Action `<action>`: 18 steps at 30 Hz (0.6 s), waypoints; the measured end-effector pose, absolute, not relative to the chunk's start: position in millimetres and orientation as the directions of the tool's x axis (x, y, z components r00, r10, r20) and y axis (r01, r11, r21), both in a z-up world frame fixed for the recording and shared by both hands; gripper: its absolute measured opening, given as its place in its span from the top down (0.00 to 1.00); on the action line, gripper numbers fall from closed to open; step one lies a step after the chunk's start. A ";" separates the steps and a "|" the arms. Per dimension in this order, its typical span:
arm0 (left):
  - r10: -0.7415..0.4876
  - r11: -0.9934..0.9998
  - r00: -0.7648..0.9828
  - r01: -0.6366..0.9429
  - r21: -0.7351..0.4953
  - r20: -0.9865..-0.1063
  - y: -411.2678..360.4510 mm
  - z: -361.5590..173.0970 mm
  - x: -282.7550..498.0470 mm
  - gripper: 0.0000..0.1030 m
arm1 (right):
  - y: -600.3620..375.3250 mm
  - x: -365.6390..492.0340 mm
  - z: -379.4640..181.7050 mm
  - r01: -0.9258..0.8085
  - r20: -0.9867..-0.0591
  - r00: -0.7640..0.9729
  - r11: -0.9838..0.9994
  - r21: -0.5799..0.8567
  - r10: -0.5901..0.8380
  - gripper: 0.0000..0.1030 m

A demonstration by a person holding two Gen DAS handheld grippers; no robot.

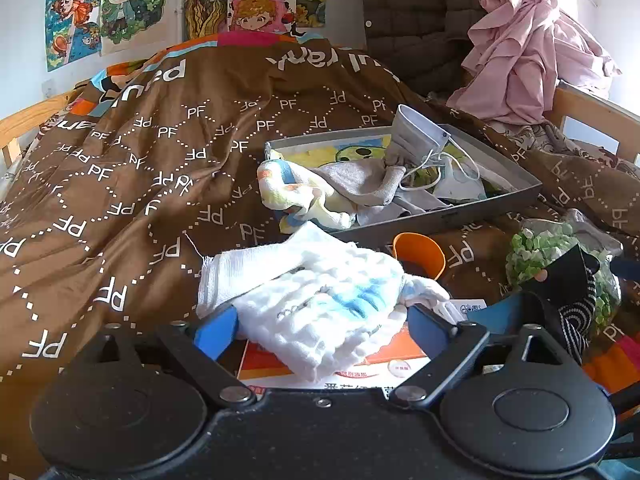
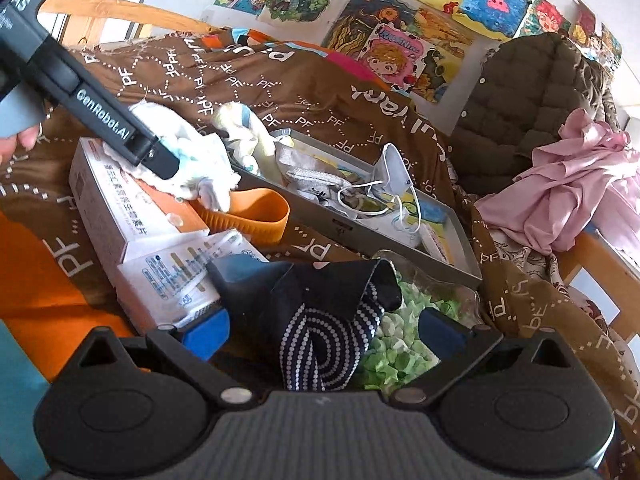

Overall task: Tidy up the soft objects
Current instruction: 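Grasp the white blue-printed cloth with the left tool while the right tool grasps the black striped cloth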

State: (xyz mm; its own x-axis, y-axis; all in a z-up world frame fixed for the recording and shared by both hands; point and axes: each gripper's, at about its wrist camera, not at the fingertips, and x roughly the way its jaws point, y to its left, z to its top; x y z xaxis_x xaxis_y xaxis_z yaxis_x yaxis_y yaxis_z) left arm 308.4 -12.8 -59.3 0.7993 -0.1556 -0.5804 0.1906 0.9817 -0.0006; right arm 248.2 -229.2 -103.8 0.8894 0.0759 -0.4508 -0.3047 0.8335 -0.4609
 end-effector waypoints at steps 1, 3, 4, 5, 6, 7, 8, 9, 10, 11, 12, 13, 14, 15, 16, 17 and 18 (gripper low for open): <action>-0.154 0.982 0.799 0.188 -0.001 -0.582 -13.2 -59.4 309.2 0.16 | -228.7 248.7 -104.9 -0.305 -0.450 0.890 0.829 -0.469 0.073 0.00; -0.149 0.983 0.799 0.184 0.001 -0.583 -13.9 -59.8 310.7 0.21 | -227.5 250.4 -107.5 -0.305 -0.447 0.892 0.820 -0.485 0.068 0.00; -0.148 0.983 0.799 0.183 0.002 -0.582 -14.0 -59.6 311.0 0.23 | -227.0 251.2 -108.6 -0.304 -0.446 0.893 0.815 -0.493 0.064 0.00; -0.143 0.983 0.801 0.181 0.007 -0.581 -14.4 -59.7 311.4 0.27 | -226.4 251.7 -110.1 -0.305 -0.445 0.893 0.810 -0.502 0.060 0.00; -0.139 0.984 0.804 0.180 0.013 -0.578 -14.7 -59.8 311.2 0.34 | -225.6 252.5 -111.7 -0.304 -0.445 0.894 0.804 -0.512 0.055 0.00; -0.140 0.983 0.806 0.183 0.017 -0.575 -15.4 -59.8 311.0 0.38 | -224.7 252.5 -112.7 -0.304 -0.445 0.894 0.799 -0.519 0.051 0.00; -0.143 0.982 0.805 0.189 0.021 -0.576 -16.4 -60.1 311.3 0.47 | -223.7 252.8 -114.2 -0.303 -0.445 0.895 0.793 -0.528 0.046 0.00; -0.142 0.980 0.803 0.195 0.029 -0.578 -17.8 -60.7 311.3 0.53 | -222.9 253.0 -115.7 -0.303 -0.444 0.895 0.788 -0.536 0.042 0.00; -0.140 0.979 0.804 0.198 0.038 -0.578 -19.0 -61.1 310.8 0.55 | -222.4 252.9 -117.3 -0.303 -0.443 0.896 0.783 -0.543 0.040 0.00; -0.141 0.978 0.806 0.203 0.044 -0.575 -20.0 -61.5 310.2 0.57 | -221.9 252.9 -118.5 -0.302 -0.441 0.897 0.779 -0.549 0.037 0.01; -0.143 0.978 0.808 0.206 0.047 -0.572 -20.9 -61.6 309.7 0.60 | -221.7 253.0 -119.3 -0.300 -0.438 0.898 0.777 -0.554 0.035 0.02; -0.144 0.977 0.810 0.208 0.049 -0.569 -21.2 -61.5 309.3 0.62 | -221.6 253.2 -119.7 -0.300 -0.436 0.899 0.775 -0.557 0.035 0.03; -0.145 0.977 0.811 0.209 0.049 -0.567 -21.4 -61.5 309.1 0.65 | -221.6 253.4 -119.7 -0.301 -0.436 0.899 0.774 -0.557 0.036 0.05; -0.148 0.976 0.811 0.211 0.048 -0.567 -21.5 -61.5 309.1 0.68 | -221.9 253.6 -119.4 -0.300 -0.436 0.899 0.776 -0.554 0.036 0.07; -0.151 0.976 0.811 0.214 0.046 -0.566 -21.7 -61.4 309.1 0.69 | -222.4 253.4 -119.7 -0.301 -0.436 0.899 0.778 -0.552 0.038 0.08; -0.153 0.975 0.812 0.216 0.046 -0.564 -21.7 -61.3 308.5 0.72 | -222.8 253.7 -119.7 -0.299 -0.433 0.901 0.777 -0.554 0.038 0.10; -0.156 0.974 0.813 0.220 0.048 -0.561 -22.0 -61.0 307.7 0.74 | -222.6 253.8 -119.9 -0.295 -0.429 0.903 0.775 -0.559 0.035 0.12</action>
State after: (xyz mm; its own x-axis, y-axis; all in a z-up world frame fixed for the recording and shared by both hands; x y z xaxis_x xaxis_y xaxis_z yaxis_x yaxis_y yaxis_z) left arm 307.7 -22.0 -61.0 0.8127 -0.1559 -0.5614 0.2199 0.9743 0.0478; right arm 253.8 -222.6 -119.9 0.9027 0.0350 -0.4288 -0.2954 0.7751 -0.5586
